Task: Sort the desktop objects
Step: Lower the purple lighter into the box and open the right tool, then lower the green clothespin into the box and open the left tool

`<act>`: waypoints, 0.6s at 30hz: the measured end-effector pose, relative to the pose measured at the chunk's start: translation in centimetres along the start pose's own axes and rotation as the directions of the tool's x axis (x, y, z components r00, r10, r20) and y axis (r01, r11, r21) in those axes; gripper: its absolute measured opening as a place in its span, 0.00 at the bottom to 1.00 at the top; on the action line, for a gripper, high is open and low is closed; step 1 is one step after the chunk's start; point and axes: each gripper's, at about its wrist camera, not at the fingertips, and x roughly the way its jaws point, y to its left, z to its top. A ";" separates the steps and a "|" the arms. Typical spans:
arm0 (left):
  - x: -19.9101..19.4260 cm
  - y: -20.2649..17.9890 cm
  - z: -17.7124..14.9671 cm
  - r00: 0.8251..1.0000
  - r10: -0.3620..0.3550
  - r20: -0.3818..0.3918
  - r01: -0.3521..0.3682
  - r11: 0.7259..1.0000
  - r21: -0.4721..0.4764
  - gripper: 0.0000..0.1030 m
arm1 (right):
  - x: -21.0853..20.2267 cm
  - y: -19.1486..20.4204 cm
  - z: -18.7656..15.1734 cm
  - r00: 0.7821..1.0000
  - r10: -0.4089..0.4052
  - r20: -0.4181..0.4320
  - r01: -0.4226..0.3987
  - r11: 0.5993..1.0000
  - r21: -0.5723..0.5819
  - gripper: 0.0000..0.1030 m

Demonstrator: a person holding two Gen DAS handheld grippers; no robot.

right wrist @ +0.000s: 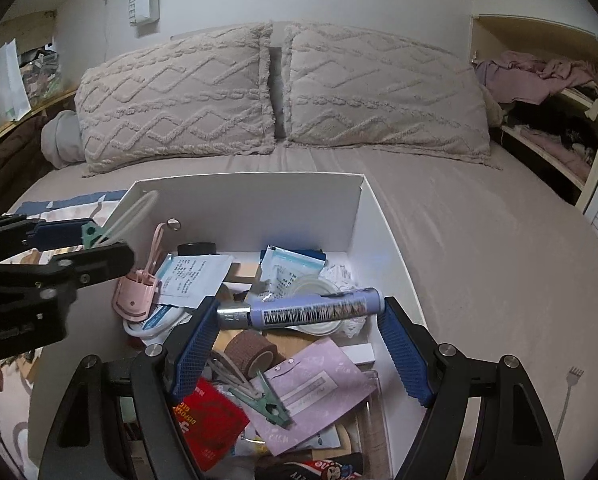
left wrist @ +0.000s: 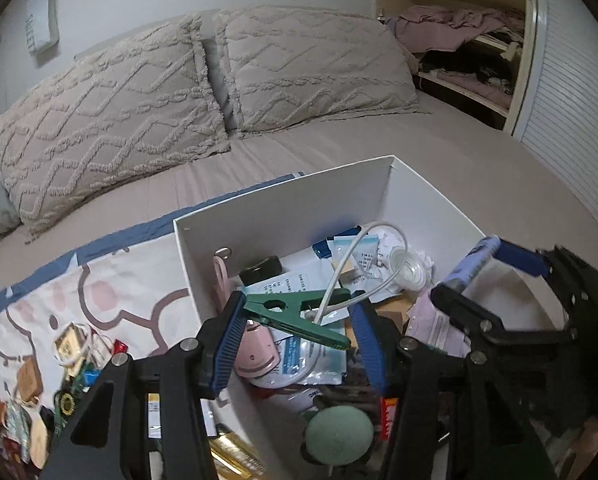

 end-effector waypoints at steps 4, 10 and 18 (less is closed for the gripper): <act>-1.0 0.5 -0.4 1.000 0.009 0.003 -0.009 0.999 0.052 0.51 | -0.3 0.0 0.0 1.000 -0.016 0.010 0.016 1.000 0.009 0.92; -2.3 0.8 -1.0 1.000 0.028 0.002 -0.028 0.984 0.174 0.51 | -0.4 -0.5 0.0 1.000 -0.016 0.012 0.016 0.999 0.043 0.92; -2.8 -1.3 -3.7 0.996 0.081 -0.038 -0.053 0.872 0.487 0.51 | -0.5 -0.4 -0.1 0.999 -0.029 0.023 0.028 0.999 0.046 0.92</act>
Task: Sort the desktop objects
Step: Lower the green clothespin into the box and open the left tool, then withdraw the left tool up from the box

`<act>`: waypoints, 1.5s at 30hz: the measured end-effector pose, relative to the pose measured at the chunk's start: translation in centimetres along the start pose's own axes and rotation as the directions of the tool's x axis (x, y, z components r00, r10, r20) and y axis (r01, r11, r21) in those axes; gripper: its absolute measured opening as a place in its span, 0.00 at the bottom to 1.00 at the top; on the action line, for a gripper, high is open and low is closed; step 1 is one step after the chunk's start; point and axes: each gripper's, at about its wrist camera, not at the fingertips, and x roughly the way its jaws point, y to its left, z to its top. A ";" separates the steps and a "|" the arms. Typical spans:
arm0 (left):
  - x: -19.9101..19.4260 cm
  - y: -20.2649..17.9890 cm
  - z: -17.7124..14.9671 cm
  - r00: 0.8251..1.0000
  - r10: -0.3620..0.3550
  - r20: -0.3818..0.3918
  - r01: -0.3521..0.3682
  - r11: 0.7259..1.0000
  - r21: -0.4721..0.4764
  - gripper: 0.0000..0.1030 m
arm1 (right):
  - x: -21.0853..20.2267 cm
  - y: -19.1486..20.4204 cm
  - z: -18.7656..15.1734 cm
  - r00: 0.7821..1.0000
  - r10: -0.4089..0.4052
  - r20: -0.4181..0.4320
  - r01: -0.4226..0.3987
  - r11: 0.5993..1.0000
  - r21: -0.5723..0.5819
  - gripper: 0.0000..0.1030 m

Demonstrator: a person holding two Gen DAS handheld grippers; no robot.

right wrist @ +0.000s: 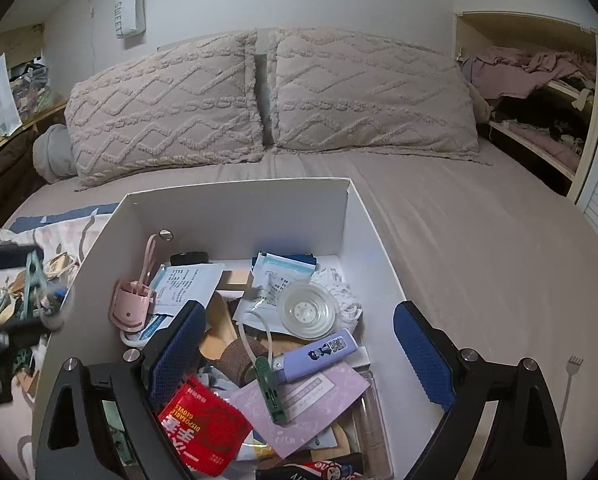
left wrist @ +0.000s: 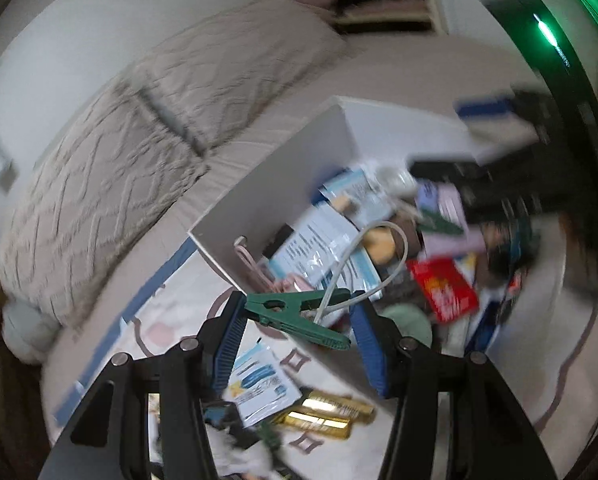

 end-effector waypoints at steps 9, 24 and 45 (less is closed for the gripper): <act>1.4 -3.8 -0.4 0.996 0.023 -0.081 0.004 0.948 0.317 0.51 | -0.2 -0.1 -0.1 1.000 -0.010 0.012 0.010 1.000 0.008 0.92; 3.3 -5.8 -1.0 0.975 0.052 -0.216 0.057 0.882 0.469 0.52 | -0.4 -0.3 -0.1 1.000 -0.011 0.026 0.010 1.000 0.022 0.92; 3.3 -6.1 -0.9 0.977 0.061 -0.203 0.040 0.889 0.456 0.76 | -0.2 -0.4 -0.1 1.000 -0.003 0.016 0.003 1.000 0.031 0.92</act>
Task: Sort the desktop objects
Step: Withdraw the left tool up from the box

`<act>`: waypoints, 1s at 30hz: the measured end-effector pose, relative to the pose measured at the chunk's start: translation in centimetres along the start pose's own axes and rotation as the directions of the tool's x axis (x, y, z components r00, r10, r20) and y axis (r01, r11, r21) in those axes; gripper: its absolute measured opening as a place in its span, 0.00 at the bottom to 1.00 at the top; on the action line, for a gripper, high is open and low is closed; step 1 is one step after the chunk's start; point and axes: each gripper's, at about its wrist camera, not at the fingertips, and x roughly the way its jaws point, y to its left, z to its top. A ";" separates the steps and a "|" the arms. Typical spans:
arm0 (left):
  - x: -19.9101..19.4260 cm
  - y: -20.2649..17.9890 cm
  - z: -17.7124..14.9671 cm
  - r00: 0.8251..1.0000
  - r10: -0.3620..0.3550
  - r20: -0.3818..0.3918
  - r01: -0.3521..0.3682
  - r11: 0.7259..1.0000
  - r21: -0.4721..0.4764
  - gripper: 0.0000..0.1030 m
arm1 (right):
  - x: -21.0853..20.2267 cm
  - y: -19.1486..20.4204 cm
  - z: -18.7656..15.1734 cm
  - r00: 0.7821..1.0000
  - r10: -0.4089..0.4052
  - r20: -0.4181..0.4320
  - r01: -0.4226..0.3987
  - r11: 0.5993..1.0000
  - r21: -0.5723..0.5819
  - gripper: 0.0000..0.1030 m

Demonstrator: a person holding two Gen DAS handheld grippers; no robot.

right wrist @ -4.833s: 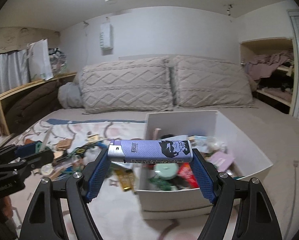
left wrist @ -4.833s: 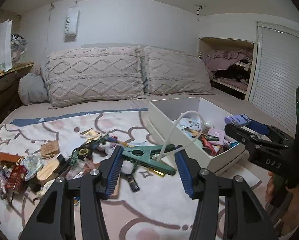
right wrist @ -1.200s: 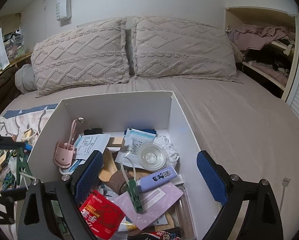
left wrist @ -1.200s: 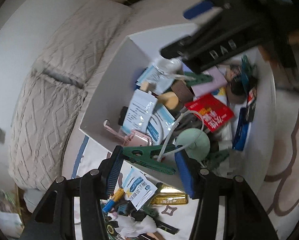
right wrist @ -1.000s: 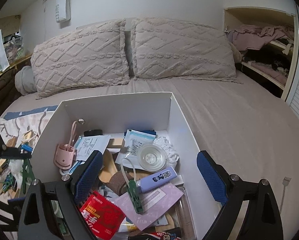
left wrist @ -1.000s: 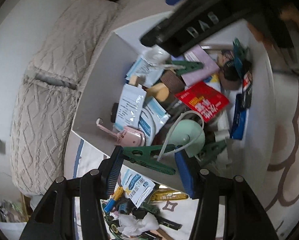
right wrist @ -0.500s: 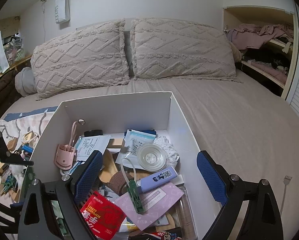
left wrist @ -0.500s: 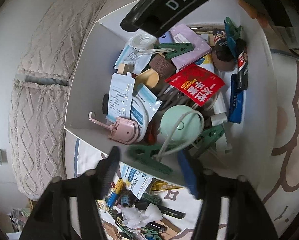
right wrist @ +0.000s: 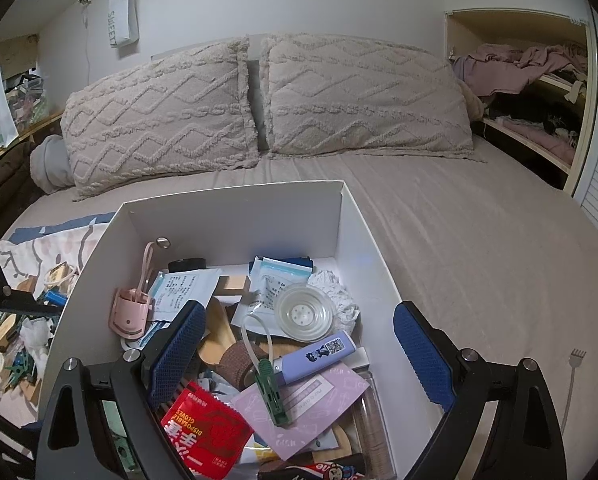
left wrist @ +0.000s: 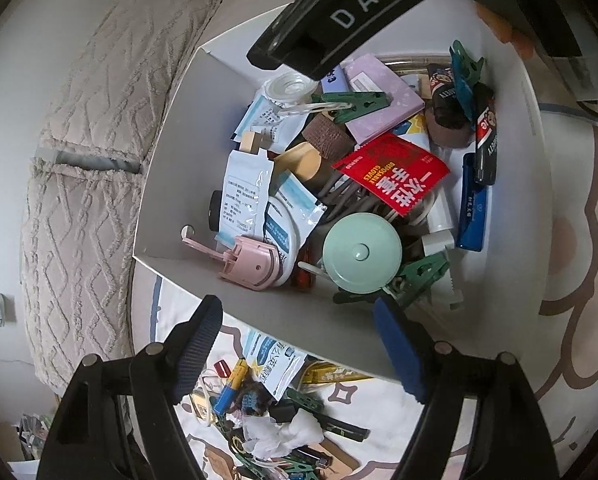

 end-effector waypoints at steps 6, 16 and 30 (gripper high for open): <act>-0.8 0.2 0.2 0.998 0.001 0.056 0.001 0.999 -0.038 0.76 | 0.0 0.0 0.0 1.000 0.007 0.005 -0.007 1.000 0.001 0.92; -3.1 0.4 0.8 0.981 0.004 0.192 0.028 0.986 -0.163 0.76 | -0.1 0.0 0.0 1.000 -0.003 0.014 0.003 1.000 0.002 0.92; -5.7 0.3 -1.9 0.937 0.097 0.337 0.072 0.887 -0.456 0.84 | -0.1 0.0 0.0 1.000 -0.015 0.007 0.015 1.000 -0.009 0.92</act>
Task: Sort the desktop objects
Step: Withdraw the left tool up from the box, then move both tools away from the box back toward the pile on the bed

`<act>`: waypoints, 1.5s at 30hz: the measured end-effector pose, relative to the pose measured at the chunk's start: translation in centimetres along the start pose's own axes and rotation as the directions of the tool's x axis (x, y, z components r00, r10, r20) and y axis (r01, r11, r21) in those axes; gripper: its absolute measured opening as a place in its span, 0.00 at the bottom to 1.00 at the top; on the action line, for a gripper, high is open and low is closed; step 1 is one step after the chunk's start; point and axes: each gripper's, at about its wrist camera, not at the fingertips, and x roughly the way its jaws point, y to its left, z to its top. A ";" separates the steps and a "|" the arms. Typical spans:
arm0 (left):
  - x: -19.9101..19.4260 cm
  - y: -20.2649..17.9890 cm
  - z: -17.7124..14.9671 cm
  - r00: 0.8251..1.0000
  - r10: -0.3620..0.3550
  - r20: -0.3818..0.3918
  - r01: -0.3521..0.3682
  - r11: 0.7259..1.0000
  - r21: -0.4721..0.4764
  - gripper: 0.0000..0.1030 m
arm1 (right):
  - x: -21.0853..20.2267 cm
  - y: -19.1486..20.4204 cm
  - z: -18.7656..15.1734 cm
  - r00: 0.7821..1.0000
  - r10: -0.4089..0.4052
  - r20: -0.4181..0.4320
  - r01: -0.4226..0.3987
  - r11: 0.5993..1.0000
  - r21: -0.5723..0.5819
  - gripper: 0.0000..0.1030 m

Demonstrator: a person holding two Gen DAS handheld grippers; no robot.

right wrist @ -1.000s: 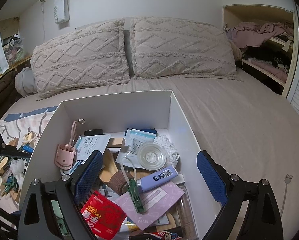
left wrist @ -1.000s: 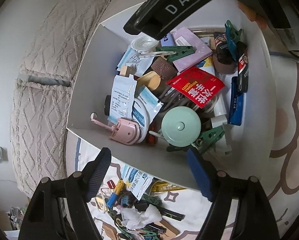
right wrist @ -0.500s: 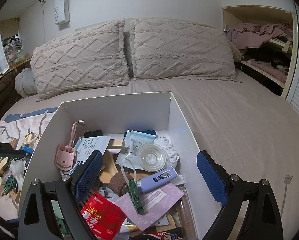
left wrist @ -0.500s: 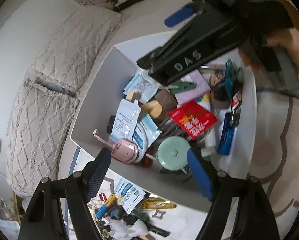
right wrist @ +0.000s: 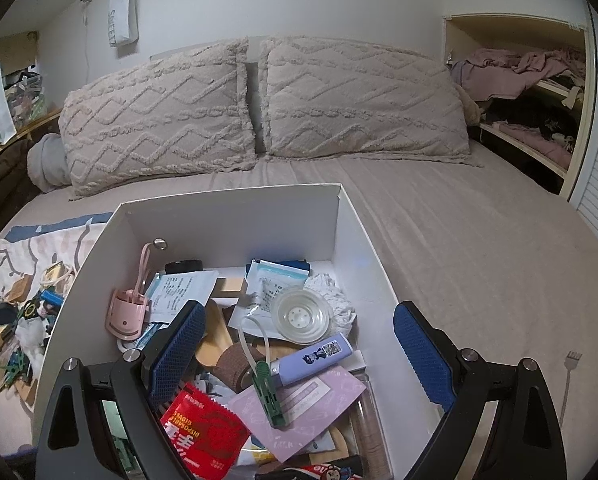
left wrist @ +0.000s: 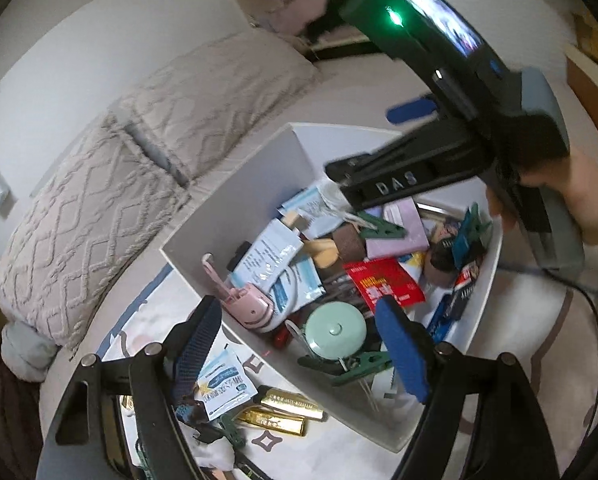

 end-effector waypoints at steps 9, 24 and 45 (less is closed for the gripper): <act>-2.0 1.9 -4.3 0.995 0.030 0.092 -0.016 0.989 -0.146 0.95 | 0.1 0.3 0.0 1.000 -0.005 -0.014 0.005 1.000 -0.017 0.92; -4.6 5.6 -11.4 0.996 0.065 0.066 -0.039 0.939 -0.341 1.00 | 0.4 0.5 0.0 0.999 -0.015 -0.028 0.014 0.999 -0.032 0.92; -9.9 12.8 -19.2 0.967 0.248 0.056 -0.185 0.834 -0.519 1.00 | -1.1 0.4 0.4 0.999 -0.016 0.048 0.016 1.000 -0.002 0.95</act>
